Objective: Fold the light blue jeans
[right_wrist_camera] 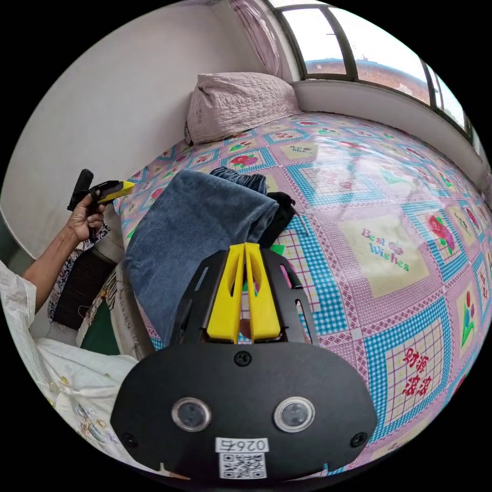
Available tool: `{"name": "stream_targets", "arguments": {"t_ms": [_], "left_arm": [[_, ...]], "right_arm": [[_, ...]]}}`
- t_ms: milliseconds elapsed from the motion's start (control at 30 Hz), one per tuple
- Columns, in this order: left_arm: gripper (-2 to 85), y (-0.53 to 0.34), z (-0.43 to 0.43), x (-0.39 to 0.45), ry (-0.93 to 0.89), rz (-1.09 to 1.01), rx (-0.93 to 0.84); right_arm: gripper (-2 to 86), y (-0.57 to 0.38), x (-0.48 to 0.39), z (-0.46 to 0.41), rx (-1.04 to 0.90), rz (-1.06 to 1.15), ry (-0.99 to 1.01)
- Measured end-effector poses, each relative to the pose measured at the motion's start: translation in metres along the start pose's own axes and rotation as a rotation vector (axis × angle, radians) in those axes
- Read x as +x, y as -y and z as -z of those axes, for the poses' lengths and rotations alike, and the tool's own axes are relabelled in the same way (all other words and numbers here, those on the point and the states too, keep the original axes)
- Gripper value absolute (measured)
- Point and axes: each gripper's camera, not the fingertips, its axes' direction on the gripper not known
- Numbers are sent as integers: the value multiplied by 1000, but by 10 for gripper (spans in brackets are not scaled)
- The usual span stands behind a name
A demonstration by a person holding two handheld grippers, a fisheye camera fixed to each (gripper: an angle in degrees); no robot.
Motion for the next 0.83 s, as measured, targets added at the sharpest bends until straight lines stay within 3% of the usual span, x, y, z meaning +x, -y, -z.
{"name": "stream_targets", "arguments": {"t_ms": [200, 533, 633, 733, 833], "left_arm": [[-10, -46, -27, 105, 139, -241, 1], [-10, -175, -196, 387, -56, -631, -22], [-10, -214, -229, 452, -187, -710, -23], [-10, -243, -251, 495, -366, -760, -86], [-10, -262, -254, 523, -384, -810, -89]], "right_arm": [[-10, -82, 0, 127, 277, -69, 7], [-10, -354, 28, 414, 754, -214, -200], [-10, -397, 46, 478, 661, -294, -254], [-10, -423, 53, 515, 702, -322, -414], [-9, -423, 64, 522, 680, -347, -550]]}}
